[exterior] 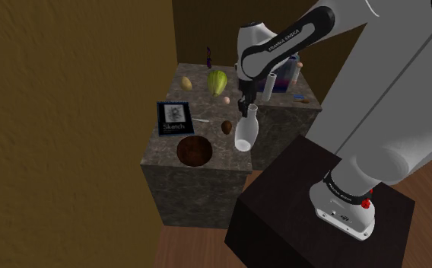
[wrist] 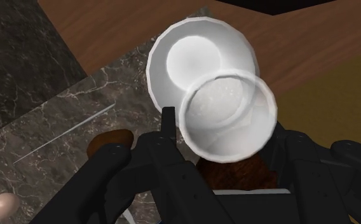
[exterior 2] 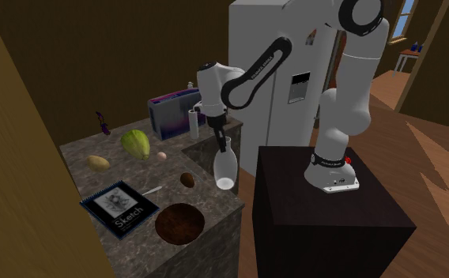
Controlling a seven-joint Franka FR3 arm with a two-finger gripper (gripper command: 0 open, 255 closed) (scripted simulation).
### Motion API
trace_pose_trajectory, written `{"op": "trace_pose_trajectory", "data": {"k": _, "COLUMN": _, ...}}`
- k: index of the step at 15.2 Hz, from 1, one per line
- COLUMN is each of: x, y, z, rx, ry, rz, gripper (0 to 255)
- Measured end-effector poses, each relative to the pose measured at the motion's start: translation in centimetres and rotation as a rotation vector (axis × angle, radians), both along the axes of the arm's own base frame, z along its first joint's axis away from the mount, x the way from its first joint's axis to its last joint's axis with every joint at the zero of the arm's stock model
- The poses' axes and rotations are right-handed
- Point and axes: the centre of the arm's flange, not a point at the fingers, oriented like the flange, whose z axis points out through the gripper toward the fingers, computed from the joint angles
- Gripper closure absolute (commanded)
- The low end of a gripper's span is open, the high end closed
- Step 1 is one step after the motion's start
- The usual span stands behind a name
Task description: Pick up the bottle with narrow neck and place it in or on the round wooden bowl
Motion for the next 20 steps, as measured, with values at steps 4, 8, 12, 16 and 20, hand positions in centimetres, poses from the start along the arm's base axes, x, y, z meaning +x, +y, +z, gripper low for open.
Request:
{"op": "trace_pose_trajectory", "data": {"k": 4, "x": 2.9, "y": 2.4, "z": 2.0, "rx": 0.000, "ry": 0.000, "rz": 0.000, "gripper": 255}}
{"op": "trace_pose_trajectory", "data": {"k": 8, "x": 6.6, "y": 5.8, "z": 3.7, "rx": 0.000, "ry": -0.001, "rz": 0.001, "gripper": 255}}
{"op": "trace_pose_trajectory", "data": {"k": 12, "x": 10.4, "y": 8.7, "z": 6.0, "rx": 0.000, "ry": 0.000, "rz": 0.001, "gripper": 255}}
{"op": "trace_pose_trajectory", "data": {"k": 16, "x": 13.9, "y": 12.0, "z": 7.3, "rx": 0.000, "ry": 0.000, "rz": 0.001, "gripper": 255}}
{"op": "trace_pose_trajectory", "data": {"k": 20, "x": 17.7, "y": 15.1, "z": 9.7, "rx": 0.000, "ry": 0.000, "rz": 0.001, "gripper": 255}}
